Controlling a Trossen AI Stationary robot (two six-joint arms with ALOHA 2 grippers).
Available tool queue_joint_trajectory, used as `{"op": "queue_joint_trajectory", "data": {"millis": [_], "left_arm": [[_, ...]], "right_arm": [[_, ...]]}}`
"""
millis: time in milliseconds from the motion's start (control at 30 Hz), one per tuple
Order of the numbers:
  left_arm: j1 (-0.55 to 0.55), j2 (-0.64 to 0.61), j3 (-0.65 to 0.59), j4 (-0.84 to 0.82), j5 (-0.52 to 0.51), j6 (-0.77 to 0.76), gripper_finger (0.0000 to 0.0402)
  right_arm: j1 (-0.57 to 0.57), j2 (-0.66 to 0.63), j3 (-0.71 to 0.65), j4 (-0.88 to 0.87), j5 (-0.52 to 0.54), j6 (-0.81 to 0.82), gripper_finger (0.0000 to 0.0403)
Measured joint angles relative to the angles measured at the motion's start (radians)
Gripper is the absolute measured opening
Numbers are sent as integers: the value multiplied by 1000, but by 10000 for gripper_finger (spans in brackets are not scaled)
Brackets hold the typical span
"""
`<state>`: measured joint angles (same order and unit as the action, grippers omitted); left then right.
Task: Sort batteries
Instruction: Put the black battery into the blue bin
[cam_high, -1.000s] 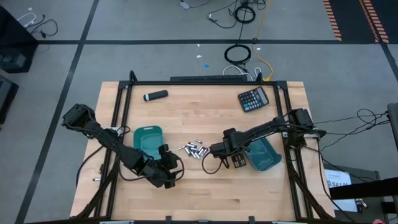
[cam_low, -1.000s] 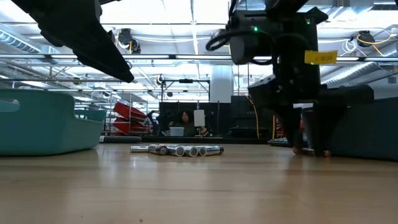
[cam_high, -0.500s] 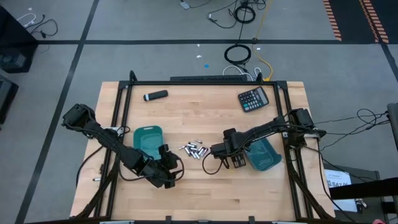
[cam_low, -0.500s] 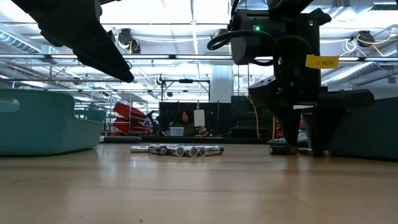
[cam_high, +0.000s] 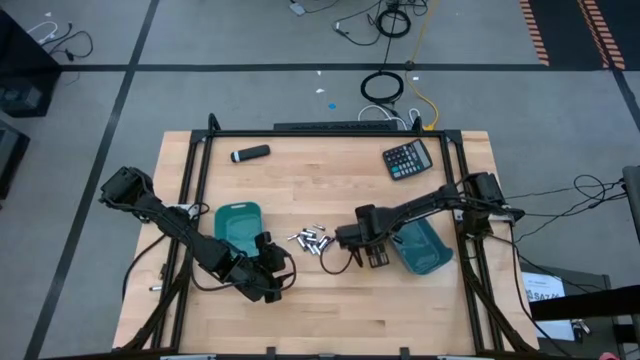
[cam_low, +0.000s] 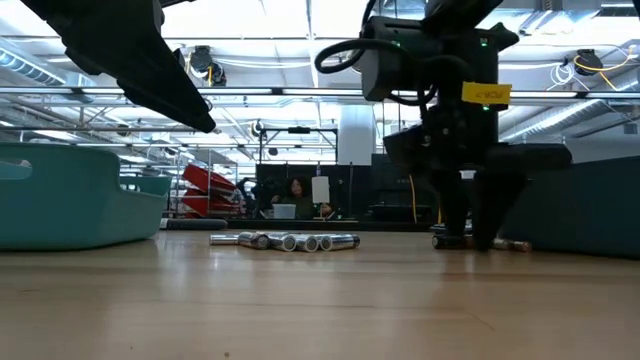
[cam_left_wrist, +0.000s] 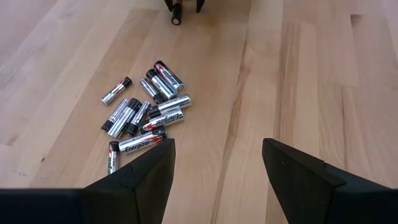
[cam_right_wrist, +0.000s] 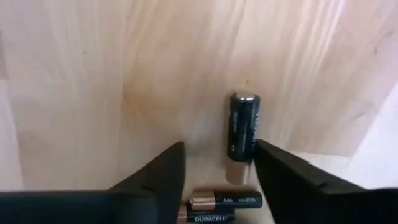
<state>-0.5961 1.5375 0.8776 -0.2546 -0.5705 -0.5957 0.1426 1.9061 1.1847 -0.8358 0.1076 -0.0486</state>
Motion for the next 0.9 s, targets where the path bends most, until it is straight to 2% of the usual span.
{"op": "queue_joint_trajectory", "data": {"millis": [267, 467, 633, 733, 900], "left_arm": [[0, 0, 0, 0, 0, 0, 253], [1, 0, 0, -1, 0, 3, 253], [1, 0, 0, -1, 1, 2, 253], [1, 0, 0, -1, 4, 1, 253], [1, 0, 0, -2, 15, 1, 253]], "right_arm": [[-10, 0, -2, 8, -63, 11, 26], [9, 2, 73, -59, -42, 41, 21], [42, -77, 160, -166, -49, 75, 21], [48, -147, 183, -311, -46, 120, 21], [41, -266, 180, -583, -49, 288, 21]]}}
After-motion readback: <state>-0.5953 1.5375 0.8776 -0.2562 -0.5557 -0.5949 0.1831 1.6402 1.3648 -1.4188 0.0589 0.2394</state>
